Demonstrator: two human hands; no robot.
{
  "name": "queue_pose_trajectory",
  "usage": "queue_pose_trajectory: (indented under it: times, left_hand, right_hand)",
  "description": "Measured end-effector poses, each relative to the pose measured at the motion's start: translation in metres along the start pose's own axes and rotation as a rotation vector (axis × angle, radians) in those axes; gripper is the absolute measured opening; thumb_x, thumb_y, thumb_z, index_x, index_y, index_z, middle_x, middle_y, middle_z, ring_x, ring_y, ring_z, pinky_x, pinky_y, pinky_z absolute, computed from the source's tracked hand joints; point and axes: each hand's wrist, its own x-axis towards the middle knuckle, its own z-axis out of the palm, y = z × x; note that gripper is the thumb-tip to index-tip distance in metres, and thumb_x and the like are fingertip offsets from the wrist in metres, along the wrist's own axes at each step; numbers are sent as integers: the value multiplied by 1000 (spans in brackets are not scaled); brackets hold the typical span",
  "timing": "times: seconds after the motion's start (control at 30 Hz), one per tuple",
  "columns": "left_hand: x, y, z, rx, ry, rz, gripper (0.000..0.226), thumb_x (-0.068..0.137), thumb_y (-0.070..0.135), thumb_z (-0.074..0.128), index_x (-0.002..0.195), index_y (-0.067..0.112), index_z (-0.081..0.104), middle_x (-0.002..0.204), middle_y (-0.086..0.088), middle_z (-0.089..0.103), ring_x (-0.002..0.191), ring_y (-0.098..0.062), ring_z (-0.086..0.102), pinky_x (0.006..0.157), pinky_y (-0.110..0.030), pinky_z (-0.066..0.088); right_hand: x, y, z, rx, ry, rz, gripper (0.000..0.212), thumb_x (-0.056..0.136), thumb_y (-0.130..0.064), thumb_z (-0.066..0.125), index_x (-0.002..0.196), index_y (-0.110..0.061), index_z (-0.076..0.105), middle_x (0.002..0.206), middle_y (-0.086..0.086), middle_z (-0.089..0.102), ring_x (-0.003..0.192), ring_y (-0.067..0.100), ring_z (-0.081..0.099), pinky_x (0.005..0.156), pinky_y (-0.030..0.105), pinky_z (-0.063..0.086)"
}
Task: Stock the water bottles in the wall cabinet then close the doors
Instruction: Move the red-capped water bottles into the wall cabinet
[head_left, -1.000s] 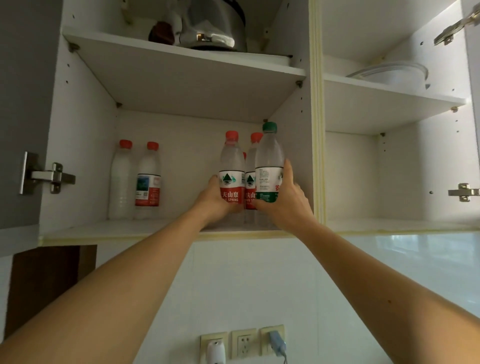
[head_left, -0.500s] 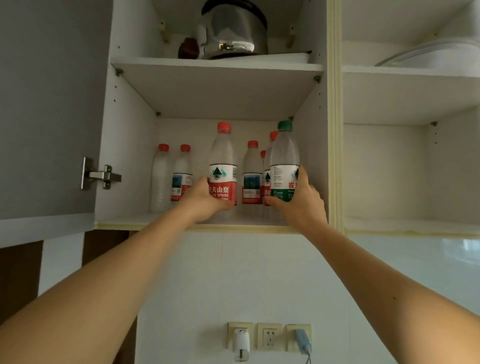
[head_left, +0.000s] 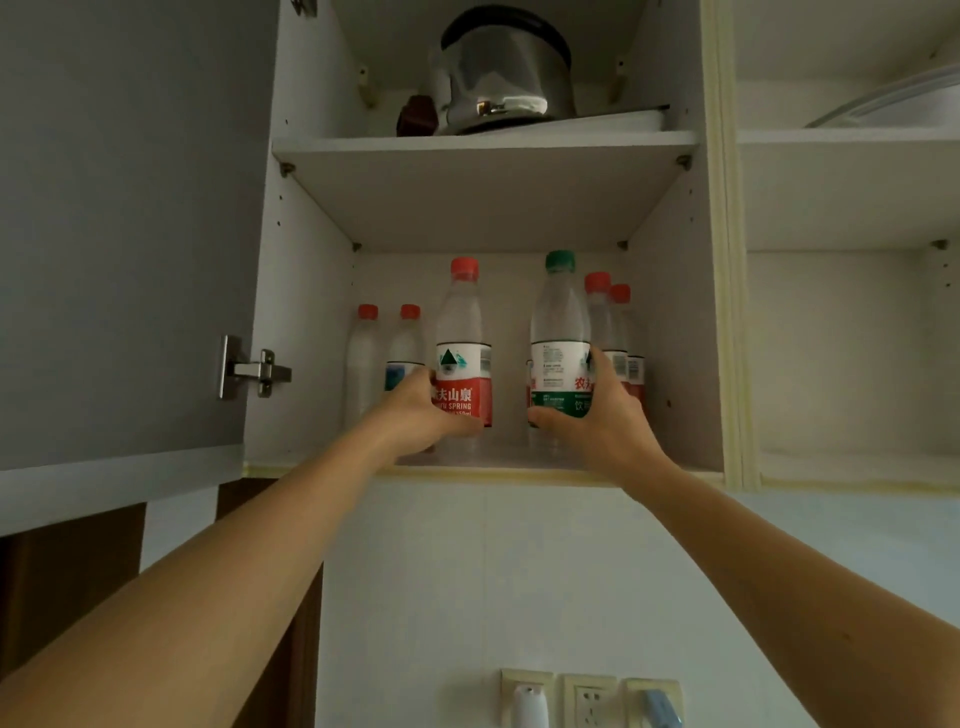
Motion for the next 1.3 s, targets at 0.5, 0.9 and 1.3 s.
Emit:
queue_pose_trajectory:
  times: [0.5,0.9,1.3]
  left_hand:
    - [54,-35,-22,107,-85,-23,88,81,13,83,153,20,32,128,-4,62,110,-17,62,101,-39,50]
    - [92,-38,-40,338,-130,97,145,79,24,87,147,33,-41,136,-5,56,103,-17,62,92,-38,57]
    - [130,-36,-53,719,-95,268,157,54,45,98,143,59,-30,168,-12,8,148,-38,28,116,-58,34]
  right_hand:
    - [66,-15,53,-145,-322,160,61,81,-25,85,124,-26,42,109,-8,60,95,9,61,88,32,57]
    - [110,-24,84,-348,-431,291,40,79,-27,87,106,-15,59,100,9,68,85,22,70,57,30,62]
    - [123,-26,94,-404,-473,358,33,81,-18,85,97,-15,56,106,13,64,95,29,68,79,41,64]
